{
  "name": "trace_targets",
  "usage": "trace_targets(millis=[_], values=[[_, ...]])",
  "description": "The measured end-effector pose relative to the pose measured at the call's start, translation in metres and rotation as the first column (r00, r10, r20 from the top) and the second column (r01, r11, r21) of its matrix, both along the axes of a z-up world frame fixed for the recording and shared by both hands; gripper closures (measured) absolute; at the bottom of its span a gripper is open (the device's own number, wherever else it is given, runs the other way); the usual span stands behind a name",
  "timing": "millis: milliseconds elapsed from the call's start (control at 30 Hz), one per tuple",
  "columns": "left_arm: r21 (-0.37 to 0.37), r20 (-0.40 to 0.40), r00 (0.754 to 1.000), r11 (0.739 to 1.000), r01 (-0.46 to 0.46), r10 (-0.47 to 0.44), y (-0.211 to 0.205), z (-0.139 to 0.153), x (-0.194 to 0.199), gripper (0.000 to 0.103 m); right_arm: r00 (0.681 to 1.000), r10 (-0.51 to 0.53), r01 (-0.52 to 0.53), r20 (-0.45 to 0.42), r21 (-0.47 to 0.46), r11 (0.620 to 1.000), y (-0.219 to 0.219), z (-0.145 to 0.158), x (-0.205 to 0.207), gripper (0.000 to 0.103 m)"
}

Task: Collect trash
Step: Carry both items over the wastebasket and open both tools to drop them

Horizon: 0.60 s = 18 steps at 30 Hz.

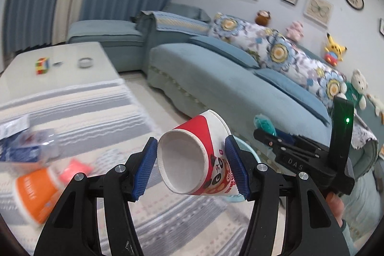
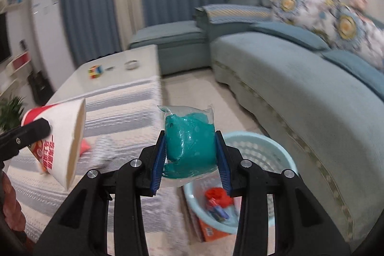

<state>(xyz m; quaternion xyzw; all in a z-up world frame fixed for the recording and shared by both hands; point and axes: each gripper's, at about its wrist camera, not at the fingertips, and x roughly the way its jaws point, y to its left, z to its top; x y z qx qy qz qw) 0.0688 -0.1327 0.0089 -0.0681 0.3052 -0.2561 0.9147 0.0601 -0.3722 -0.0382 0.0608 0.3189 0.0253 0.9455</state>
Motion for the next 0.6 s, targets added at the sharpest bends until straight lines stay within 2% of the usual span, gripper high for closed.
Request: trace_targets(millis=[100,333,533,600], values=[[0.016,-0.021,0.999,0.999,0.036,-0.035,-0.027,-0.011,0.012,0.047,0.997,-0.054,0.056,-0.053,0.025,0.998,-0.026,-0.022,0.003,0.067],[0.071,-0.098,0.989,0.991,0.117,-0.110,-0.081,-0.053,0.044,0.047,0.974,-0.127,0.141,-0.188,0.063,0.988,-0.053,-0.077,0.012,0.067],[0.087,-0.142,0.984,0.989,0.118,-0.105,-0.087,-0.084,0.056,0.046,0.953,-0.155,0.182,-0.261,0.083,0.980,-0.063,-0.109,0.018,0.066],[0.066,-0.158,0.981,0.990,0.126,-0.114,-0.085,-0.092,0.059,0.039,0.948,-0.159,0.191,-0.276,0.093,0.977,-0.067,-0.115,0.019,0.064]])
